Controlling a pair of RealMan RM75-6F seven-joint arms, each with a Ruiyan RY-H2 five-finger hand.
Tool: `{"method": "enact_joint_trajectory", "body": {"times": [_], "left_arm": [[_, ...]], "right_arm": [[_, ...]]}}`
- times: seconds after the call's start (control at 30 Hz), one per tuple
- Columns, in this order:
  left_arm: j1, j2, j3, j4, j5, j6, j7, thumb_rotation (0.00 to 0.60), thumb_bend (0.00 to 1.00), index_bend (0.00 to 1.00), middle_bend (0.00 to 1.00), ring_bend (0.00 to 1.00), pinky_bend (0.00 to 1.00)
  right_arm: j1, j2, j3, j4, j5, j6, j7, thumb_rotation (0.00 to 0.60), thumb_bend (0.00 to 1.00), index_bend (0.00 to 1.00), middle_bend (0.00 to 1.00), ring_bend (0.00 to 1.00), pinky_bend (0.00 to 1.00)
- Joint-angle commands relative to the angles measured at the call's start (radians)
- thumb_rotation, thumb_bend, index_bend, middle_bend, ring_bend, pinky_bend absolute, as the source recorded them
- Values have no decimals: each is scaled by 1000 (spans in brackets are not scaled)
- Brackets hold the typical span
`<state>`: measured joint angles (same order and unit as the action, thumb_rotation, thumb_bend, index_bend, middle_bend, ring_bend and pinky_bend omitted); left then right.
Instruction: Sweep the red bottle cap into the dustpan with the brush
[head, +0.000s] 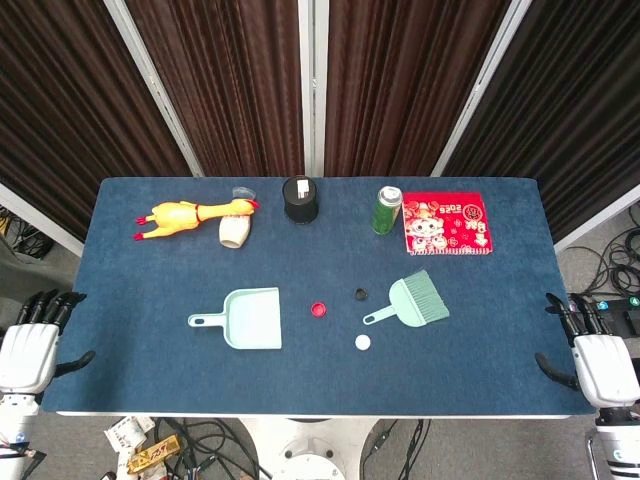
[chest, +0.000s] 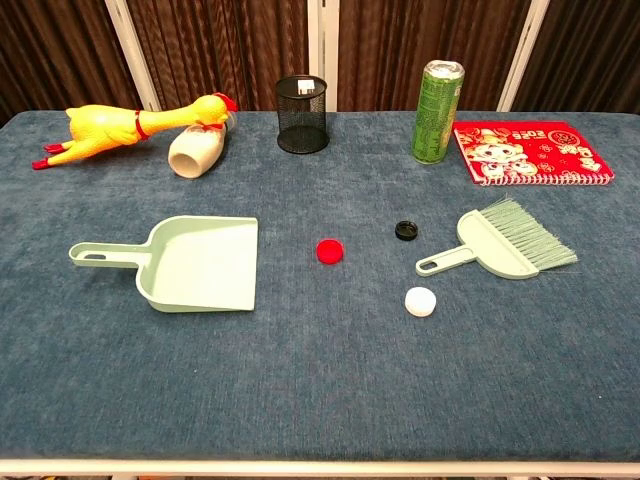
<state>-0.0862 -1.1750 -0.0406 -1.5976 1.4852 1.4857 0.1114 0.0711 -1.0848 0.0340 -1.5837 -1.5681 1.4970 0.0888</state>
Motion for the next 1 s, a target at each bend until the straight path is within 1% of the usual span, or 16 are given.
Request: {"method": "enact_joint_trajectory", "body": {"times": [0.03, 0.3, 0.47, 0.57, 0.6, 0.7, 0.83, 0.93, 1.0], "left_arm": [[-1, -1, 0, -1, -3, -3, 1, 600, 0, 181, 177, 104, 117], [-1, 3, 0, -10, -2, -1, 8, 600, 0, 181, 177, 104, 117], [-5, 9, -3, -15, 1, -1, 4, 600, 0, 181, 176, 104, 117], [-7, 11, -4, -16, 4, -2, 0, 600, 0, 181, 177, 104, 117], [-7, 11, -4, -17, 5, -1, 0, 600, 0, 181, 177, 104, 117], [-7, 12, -4, -16, 7, 1, -3, 600, 0, 181, 177, 104, 117], [-8, 15, -1, -15, 11, -2, -4, 600, 0, 181, 177, 104, 118], [-10, 18, 0, -12, 9, -8, -9, 600, 0, 181, 177, 104, 117], [-12, 20, -1, -12, 7, -9, -10, 600, 0, 181, 177, 104, 117]], "right_arm": [[2, 0, 0, 0, -2, -1, 1, 600, 167, 76, 255, 44, 161], [20, 8, 1, 1, -25, -12, 17, 600, 166, 76, 257, 44, 160], [105, 27, 10, -10, -86, -95, 8, 600, 167, 101, 270, 44, 160], [195, 28, 20, -17, -127, -196, -5, 600, 201, 155, 296, 45, 160], [226, 26, 22, -18, -139, -234, -4, 600, 219, 188, 311, 49, 160], [334, 4, 27, -11, -157, -376, 24, 600, 235, 263, 332, 53, 160], [464, -78, 38, 43, -148, -558, -27, 600, 242, 284, 332, 53, 160], [532, -160, 47, 102, -130, -648, -91, 600, 242, 285, 330, 53, 160], [562, -214, 50, 142, -124, -676, -126, 600, 242, 285, 331, 53, 160]]}}
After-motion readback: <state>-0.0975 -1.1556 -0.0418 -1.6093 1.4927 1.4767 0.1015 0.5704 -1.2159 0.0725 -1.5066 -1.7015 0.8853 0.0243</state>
